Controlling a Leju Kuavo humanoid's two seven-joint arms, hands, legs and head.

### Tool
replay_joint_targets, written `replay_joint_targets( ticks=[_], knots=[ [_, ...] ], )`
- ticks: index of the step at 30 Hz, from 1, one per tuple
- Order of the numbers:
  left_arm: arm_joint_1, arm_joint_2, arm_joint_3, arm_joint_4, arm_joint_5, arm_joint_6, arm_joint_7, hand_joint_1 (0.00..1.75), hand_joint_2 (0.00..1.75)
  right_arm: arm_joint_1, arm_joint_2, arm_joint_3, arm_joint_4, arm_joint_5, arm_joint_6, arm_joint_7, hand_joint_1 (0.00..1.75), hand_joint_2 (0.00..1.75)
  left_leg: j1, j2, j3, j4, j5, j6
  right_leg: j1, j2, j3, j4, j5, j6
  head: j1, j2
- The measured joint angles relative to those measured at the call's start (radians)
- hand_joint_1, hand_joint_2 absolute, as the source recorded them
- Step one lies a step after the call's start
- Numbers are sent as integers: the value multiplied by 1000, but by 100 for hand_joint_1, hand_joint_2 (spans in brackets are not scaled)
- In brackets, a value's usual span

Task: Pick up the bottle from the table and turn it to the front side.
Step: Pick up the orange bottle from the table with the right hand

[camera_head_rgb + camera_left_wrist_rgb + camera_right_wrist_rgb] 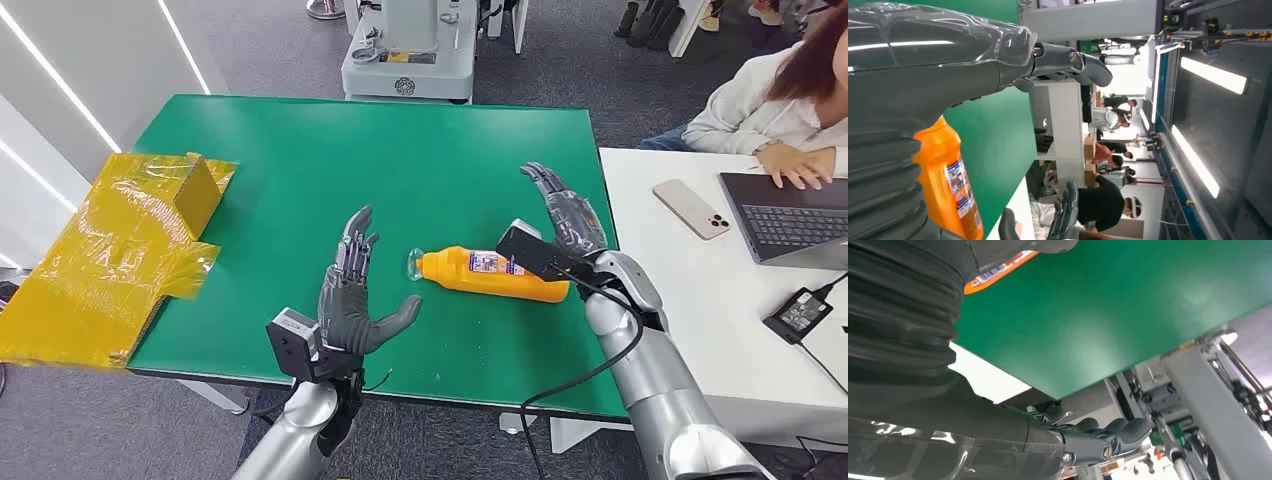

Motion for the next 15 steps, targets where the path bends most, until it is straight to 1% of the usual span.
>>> replay_joint_targets(
  ticks=[2,5,9,12,15],
  knots=[
    [-2,0,0,3,0,0,1,0,175,-18,2,16,22,7,13,1,0,175,0,0,0,0,0,0,0,0,0,0,0,0,0,0],
    [-7,0,0,7,-1,0,9,0,175,-66,13,65,82,26,52,10,0,175,0,0,0,0,0,0,0,0,0,0,0,0,0,0],
    [-10,0,0,10,3,-2,25,0,175,-106,17,126,137,43,115,43,0,175,0,-1,0,0,0,0,0,-1,0,0,0,0,0,0],
    [-13,1,0,17,14,-6,36,0,175,-118,2,167,165,47,148,69,0,175,0,-1,0,1,0,0,0,-1,0,0,0,0,0,0],
    [-21,1,0,29,22,-8,39,0,175,-126,-26,199,192,52,172,90,0,175,0,-1,0,1,0,0,0,-1,0,-1,0,0,0,0]
  ],
)
